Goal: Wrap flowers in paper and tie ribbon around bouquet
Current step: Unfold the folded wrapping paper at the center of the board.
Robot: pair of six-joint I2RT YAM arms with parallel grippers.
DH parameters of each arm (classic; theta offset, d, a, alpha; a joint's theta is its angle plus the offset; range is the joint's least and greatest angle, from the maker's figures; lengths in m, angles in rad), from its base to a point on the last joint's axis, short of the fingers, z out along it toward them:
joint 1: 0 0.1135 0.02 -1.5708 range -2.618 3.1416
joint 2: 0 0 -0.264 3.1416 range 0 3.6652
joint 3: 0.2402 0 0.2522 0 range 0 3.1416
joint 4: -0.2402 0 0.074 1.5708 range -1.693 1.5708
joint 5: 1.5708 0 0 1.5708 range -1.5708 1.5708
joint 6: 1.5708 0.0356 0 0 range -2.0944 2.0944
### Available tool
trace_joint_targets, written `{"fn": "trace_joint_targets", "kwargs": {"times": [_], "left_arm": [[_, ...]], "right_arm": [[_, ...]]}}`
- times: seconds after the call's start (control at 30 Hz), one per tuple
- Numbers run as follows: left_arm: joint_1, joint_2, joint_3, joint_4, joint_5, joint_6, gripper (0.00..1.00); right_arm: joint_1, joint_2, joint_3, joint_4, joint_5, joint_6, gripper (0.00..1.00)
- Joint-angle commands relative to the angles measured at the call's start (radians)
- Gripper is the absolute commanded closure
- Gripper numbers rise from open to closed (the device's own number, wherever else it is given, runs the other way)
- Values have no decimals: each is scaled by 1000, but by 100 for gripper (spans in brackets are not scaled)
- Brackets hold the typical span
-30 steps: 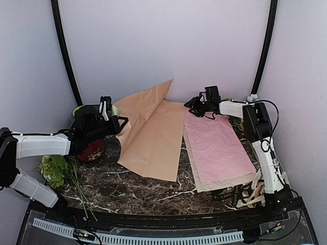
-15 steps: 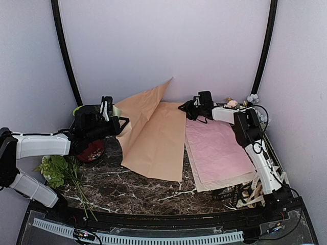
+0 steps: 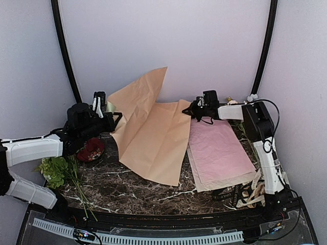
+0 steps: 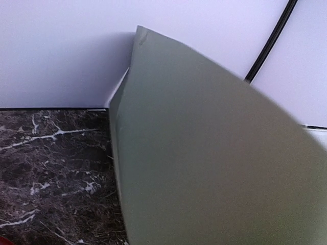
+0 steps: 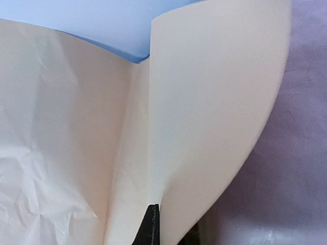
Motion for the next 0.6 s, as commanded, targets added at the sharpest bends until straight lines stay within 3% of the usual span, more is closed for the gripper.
{"fn": "trace_joint_targets", "kwargs": {"times": [0.0, 0.27, 0.57], "left_arm": [[23, -93, 0, -69, -126, 72, 100], [82, -43, 23, -118, -143, 42, 100], [103, 168, 53, -112, -95, 18, 100]], "right_arm": [[-12, -370, -211, 39, 32, -174, 100], [-45, -805, -719, -48, 176, -245, 100], [-55, -1018, -1120, -62, 293, -203, 100]]}}
